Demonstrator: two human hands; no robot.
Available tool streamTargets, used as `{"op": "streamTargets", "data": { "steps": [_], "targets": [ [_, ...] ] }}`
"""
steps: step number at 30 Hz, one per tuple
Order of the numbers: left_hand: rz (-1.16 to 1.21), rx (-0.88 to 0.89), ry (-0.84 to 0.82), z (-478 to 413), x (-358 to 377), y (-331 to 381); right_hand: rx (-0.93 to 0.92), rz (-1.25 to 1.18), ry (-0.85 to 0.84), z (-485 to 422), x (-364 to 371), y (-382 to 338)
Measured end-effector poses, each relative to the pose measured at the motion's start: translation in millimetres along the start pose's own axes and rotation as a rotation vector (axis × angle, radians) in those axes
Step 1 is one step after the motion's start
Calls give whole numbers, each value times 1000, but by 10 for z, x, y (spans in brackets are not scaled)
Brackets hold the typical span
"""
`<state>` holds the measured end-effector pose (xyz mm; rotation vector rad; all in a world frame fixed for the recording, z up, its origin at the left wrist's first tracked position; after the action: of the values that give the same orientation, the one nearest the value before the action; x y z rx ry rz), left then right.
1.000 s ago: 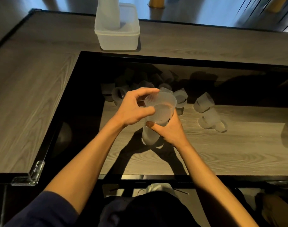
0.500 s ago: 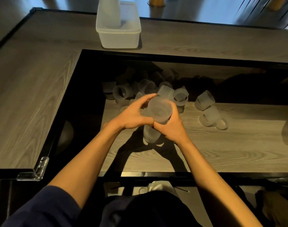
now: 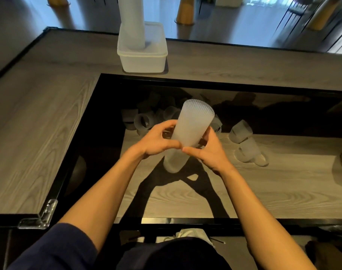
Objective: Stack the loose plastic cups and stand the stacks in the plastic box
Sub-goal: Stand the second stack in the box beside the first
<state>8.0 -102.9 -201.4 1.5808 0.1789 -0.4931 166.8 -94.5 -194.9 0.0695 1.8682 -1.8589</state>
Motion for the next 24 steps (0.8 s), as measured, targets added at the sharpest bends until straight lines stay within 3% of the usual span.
{"op": "streamTargets", "data": {
  "steps": [9, 18, 24],
  "targets": [
    [203, 152, 143, -302, -761, 1009, -176, -143, 18, -436, -412, -1225],
    [167, 359, 350, -780, -2075, 2101, -490, -128, 36, -1229, -702, -2869],
    [109, 385, 531, -1126, -2789, 2137, -542, -54, 11, -1943, -557, -3349]
  ]
}}
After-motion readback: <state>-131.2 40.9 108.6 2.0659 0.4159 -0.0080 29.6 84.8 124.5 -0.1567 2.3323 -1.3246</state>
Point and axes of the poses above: each hand's wrist, its own z-axis away from the middle knuckle, its own x-axis out of the palm, y = z × x, the point moved 10 cm from there along -z, towards the middle knuckle, and after that the axes turned 3 degrees about x, right-handed, at the moved point
